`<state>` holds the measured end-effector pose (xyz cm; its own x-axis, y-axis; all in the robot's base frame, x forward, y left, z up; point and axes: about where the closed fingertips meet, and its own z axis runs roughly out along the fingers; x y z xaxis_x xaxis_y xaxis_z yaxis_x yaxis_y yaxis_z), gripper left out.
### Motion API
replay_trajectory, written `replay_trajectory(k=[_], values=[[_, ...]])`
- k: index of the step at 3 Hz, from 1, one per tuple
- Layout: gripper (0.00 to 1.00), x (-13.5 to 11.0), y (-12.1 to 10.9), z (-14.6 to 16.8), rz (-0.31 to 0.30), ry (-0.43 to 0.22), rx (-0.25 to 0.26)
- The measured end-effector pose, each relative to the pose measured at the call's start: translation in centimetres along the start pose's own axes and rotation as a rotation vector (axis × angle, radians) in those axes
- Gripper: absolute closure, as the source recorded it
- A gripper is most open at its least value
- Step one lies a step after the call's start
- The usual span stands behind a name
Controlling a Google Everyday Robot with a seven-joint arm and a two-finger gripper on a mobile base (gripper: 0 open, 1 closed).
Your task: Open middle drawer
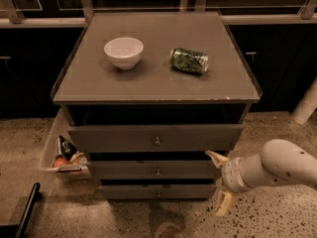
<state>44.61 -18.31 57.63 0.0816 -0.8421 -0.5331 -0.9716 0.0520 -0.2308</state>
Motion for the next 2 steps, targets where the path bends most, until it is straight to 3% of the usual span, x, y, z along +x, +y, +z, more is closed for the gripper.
replay_trajectory(k=[2], values=[[0.0, 1.9, -0.1, 5.4, -0.054, -0.004, -0.003]])
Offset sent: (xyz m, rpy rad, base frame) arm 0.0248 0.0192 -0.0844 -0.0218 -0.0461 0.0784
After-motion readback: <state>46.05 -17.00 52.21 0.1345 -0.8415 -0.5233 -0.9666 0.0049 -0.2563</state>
